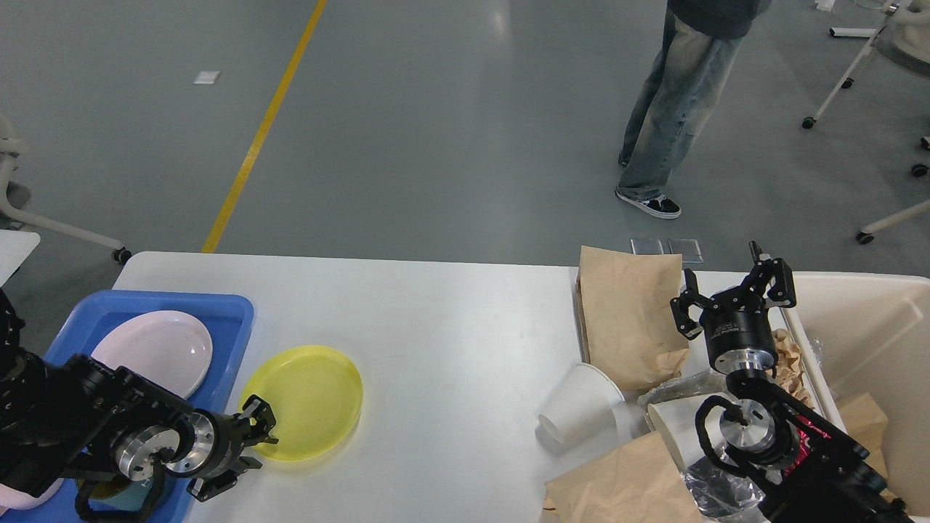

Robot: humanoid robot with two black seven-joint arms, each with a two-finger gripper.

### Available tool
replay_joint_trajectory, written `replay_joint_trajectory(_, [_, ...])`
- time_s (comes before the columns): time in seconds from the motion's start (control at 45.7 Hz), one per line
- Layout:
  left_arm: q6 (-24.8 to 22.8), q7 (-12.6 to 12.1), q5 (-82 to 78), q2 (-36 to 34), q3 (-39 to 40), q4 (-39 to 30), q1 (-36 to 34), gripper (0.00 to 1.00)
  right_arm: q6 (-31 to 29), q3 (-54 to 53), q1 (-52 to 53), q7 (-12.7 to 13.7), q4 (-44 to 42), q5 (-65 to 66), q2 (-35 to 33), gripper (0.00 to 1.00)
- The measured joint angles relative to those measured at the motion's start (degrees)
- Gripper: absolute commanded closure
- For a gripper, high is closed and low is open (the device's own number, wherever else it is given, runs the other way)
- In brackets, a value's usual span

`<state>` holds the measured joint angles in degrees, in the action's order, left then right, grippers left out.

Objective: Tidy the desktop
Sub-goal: 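Grasp the rim of the yellow plastic plate with the left gripper, then lift the yellow plate and lay it on the pink plate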

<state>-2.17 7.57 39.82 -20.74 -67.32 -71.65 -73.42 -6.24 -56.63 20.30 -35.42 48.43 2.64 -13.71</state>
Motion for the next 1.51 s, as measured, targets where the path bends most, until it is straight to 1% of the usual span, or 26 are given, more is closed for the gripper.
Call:
replay_joint_trajectory(0.087, [-0.1, 0.0, 0.0, 0.0, 0.0, 0.0, 0.0, 0.98, 0.0, 0.0, 0.0, 0.0, 0.0, 0.0, 0.0, 0.00])
replay_joint_trajectory(0.109, [-0.2, 0.0, 0.0, 0.0, 0.0, 0.0, 0.0, 0.99, 0.0, 0.0, 0.0, 0.0, 0.0, 0.0, 0.0, 0.00])
replay_joint_trajectory(0.328, [-1.3, 0.0, -0.2, 0.0, 0.1, 0.0, 0.1, 1.00, 0.0, 0.0, 0.0, 0.0, 0.0, 0.0, 0.0, 0.00])
replay_joint_trajectory(0.59, [-1.6, -0.1, -0.6, 0.0, 0.0, 0.0, -0.1, 1.00, 0.0, 0.0, 0.0, 0.0, 0.1, 0.0, 0.0, 0.00])
replay_joint_trajectory(0.656, [-1.7, -0.6, -0.7, 0.0, -0.2, -0.3, -0.5, 1.00, 0.0, 0.0, 0.0, 0.0, 0.1, 0.0, 0.0, 0.00])
replay_joint_trajectory(0.7, [-1.7, -1.5, -0.8, 0.0, -0.6, -0.8, -1.1, 1.00, 0.0, 0.0, 0.0, 0.0, 0.1, 0.0, 0.0, 0.00])
replay_joint_trajectory(0.722, [-1.7, -2.6, -0.9, 0.0, -0.9, -1.5, -2.3, 1.00, 0.0, 0.0, 0.0, 0.0, 0.0, 0.0, 0.0, 0.00])
replay_joint_trajectory(0.787, [-1.7, -4.8, -1.1, -0.3, -2.0, -3.6, -5.6, 1.00, 0.0, 0.0, 0.0, 0.0, 0.0, 0.0, 0.0, 0.00])
replay_joint_trajectory(0.809, [-1.7, -5.7, -1.1, -0.5, -2.7, -4.9, -7.7, 1.00, 0.0, 0.0, 0.0, 0.0, 0.0, 0.0, 0.0, 0.00])
replay_joint_trajectory(0.897, [-2.0, -7.5, -1.2, -1.6, -5.6, -9.8, -16.4, 1.00, 0.0, 0.0, 0.0, 0.0, 0.0, 0.0, 0.0, 0.00])
replay_joint_trajectory(0.984, [-2.8, -8.1, -1.9, -2.6, -8.9, -15.0, -25.4, 1.00, 0.0, 0.0, 0.0, 0.0, 0.0, 0.0, 0.0, 0.00])
replay_joint_trajectory(1.072, [-4.9, -8.3, -3.7, -2.9, -12.3, -19.6, -34.8, 1.00, 0.0, 0.0, 0.0, 0.0, 0.0, 0.0, 0.0, 0.00])
replay_joint_trajectory(1.159, [-9.3, -8.6, -6.0, -2.9, -15.2, -23.4, -43.6, 1.00, 0.0, 0.0, 0.0, 0.0, -0.1, 0.0, 0.0, 0.00])
replay_joint_trajectory(1.247, [-14.9, -8.8, -6.8, -3.0, -17.7, -25.0, -50.0, 1.00, 0.0, 0.0, 0.0, 0.0, -0.1, 0.0, 0.0, 0.00])
replay_joint_trajectory(1.334, [-18.5, -8.8, -7.0, -3.1, -19.1, -25.2, -52.3, 1.00, 0.0, 0.0, 0.0, 0.0, -0.1, 0.0, 0.0, 0.00])
replay_joint_trajectory(1.509, [-20.7, -8.1, -7.1, -4.0, -21.1, -23.1, -51.0, 1.00, 0.0, 0.0, 0.0, 0.0, -0.1, 0.0, 0.0, 0.00])
